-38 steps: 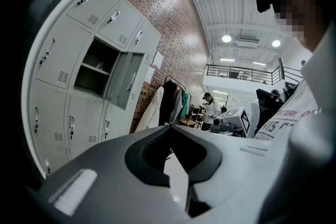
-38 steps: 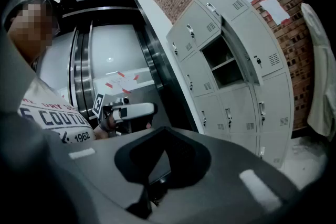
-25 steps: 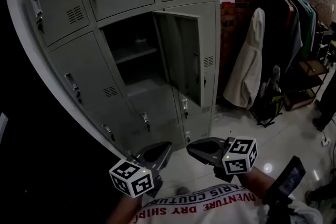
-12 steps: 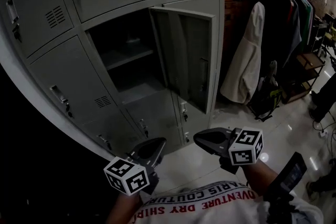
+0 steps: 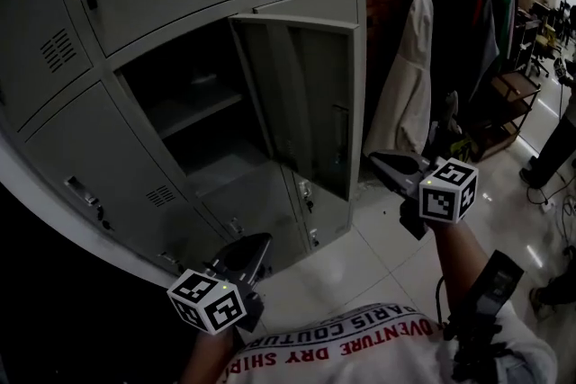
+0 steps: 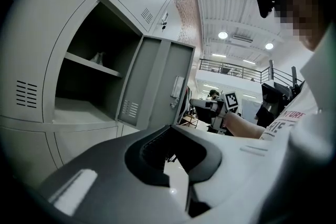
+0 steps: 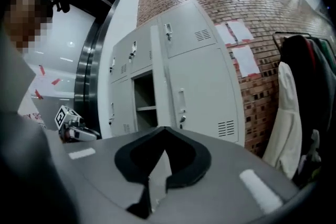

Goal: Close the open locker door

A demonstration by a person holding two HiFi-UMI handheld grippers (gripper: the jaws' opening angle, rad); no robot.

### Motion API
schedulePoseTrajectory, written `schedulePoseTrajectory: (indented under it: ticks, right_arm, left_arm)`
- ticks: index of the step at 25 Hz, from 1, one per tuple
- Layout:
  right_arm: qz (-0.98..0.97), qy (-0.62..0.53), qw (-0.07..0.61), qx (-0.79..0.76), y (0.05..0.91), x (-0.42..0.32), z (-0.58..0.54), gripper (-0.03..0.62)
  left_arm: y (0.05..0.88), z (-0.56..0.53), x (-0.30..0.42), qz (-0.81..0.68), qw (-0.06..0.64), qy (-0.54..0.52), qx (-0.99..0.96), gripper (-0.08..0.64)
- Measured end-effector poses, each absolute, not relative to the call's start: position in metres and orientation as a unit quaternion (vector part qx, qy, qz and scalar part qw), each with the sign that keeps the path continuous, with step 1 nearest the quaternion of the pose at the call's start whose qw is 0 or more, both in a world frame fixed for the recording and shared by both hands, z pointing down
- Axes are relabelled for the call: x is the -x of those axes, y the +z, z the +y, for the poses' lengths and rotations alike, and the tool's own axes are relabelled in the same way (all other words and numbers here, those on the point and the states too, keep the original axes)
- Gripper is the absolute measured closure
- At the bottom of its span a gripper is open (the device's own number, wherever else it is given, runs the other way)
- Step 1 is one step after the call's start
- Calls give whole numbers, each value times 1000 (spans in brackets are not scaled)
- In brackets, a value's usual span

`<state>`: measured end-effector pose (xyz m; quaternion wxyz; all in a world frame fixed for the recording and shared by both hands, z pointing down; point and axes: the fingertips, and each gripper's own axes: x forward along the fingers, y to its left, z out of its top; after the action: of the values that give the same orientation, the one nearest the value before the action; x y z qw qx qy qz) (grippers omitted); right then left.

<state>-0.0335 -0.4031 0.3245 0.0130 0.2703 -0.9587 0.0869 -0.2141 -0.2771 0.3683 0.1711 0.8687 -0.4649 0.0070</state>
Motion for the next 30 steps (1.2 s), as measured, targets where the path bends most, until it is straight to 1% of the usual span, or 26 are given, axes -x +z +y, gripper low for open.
schedulePoseTrajectory:
  ticks: [3, 7, 11, 23, 30]
  right_arm:
    - [-952, 89, 4, -292, 314, 31, -431, 598]
    - [-948, 84, 16, -305, 312, 38, -461, 600]
    - [-948, 93, 12, -304, 309, 46, -472, 598]
    - [-960, 78, 19, -269, 309, 73, -442, 600]
    - [-978, 66, 17, -196, 306, 124, -396, 600]
  left_arm:
    - [369, -288, 222, -463, 171, 4, -870, 555]
    - [373, -297, 233, -459, 174, 8, -871, 555]
    - [376, -303, 249, -464, 179, 7, -868, 555]
    - [377, -308, 250, -454, 183, 7, -872, 555]
    - [375, -304, 257, -460, 181, 4, -869, 555]
